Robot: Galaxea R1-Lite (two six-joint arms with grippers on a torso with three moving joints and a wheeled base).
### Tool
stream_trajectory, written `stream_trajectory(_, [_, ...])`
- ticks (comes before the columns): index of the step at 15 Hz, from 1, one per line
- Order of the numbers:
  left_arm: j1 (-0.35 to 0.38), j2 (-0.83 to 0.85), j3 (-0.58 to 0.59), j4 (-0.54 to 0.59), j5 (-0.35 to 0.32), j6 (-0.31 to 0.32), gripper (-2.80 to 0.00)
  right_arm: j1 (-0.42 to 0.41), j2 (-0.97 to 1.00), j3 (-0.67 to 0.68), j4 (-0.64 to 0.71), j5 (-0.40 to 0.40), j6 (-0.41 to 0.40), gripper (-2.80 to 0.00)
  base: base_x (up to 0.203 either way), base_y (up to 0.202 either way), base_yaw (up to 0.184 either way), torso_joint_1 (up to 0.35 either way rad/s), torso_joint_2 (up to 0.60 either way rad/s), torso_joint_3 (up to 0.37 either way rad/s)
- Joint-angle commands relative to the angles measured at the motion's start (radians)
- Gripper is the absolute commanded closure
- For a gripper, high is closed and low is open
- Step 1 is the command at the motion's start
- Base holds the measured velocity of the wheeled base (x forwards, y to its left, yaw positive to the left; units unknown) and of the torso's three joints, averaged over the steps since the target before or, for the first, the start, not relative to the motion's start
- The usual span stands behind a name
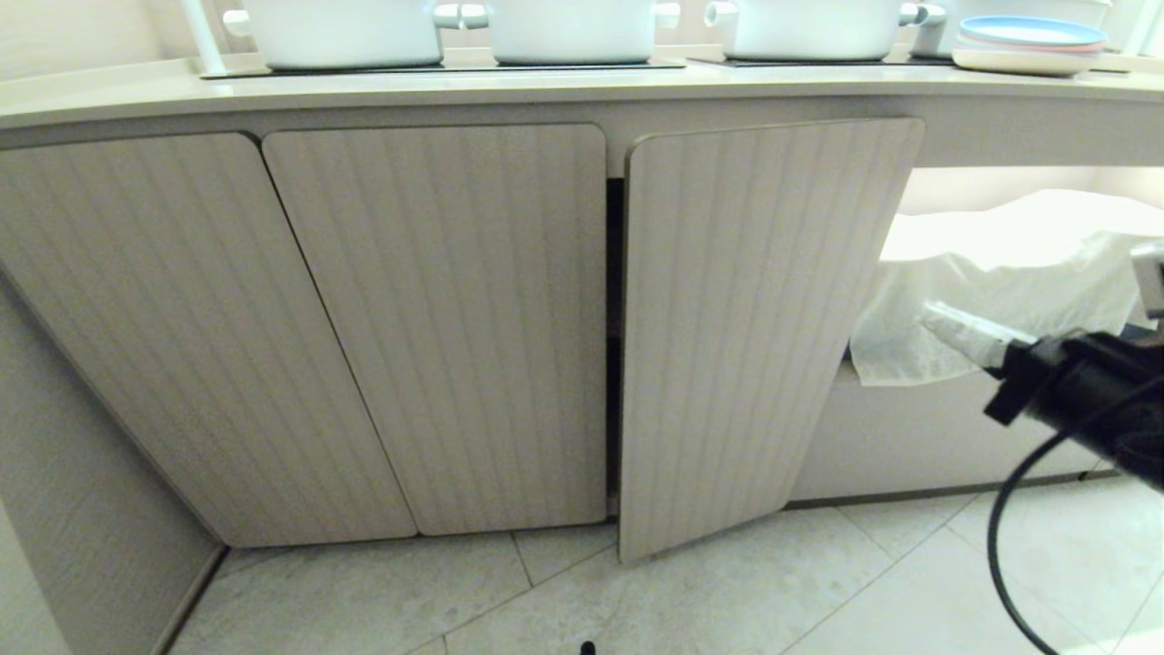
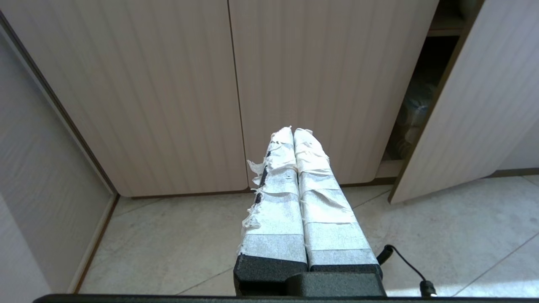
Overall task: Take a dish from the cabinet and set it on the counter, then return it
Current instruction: Close the cabinet door
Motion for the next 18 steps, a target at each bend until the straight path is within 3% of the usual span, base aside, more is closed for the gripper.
stream_trajectory(1, [0.0,0.0,0.0,-0.001,0.0,0.0,0.0,-0.008,-0.173,0.101,0.032,-0.03,-0.059,0.0,0.0,0.0,0.0,0.0,0.0,0.0])
stream_trajectory(3, [0.0,0.0,0.0,0.0,0.0,0.0,0.0,-0.012,-0.29,0.162,0.122,-0.144,-0.134,0.0,0.0,0.0,0.0,0.0,0.0,0.0])
stream_trajectory(7, [0.0,0.0,0.0,0.0,0.0,-0.001,0.0,-0.033,-0.588,0.213,0.42,-0.274,-0.213,0.0,0.0,0.0,0.0,0.0,0.0,0.0])
stream_trajectory(15, [0.0,0.0,0.0,-0.001,0.0,-0.001,0.0,-0.139,-1.146,0.304,0.976,-0.317,-0.317,0.0,0.0,0.0,0.0,0.0,0.0,0.0])
stream_trajectory(18, [0.0,0.0,0.0,-0.001,0.002,0.0,0.0,-0.12,-1.226,0.343,1.055,-0.319,-0.338,0.0,0.0,0.0,0.0,0.0,0.0,0.0])
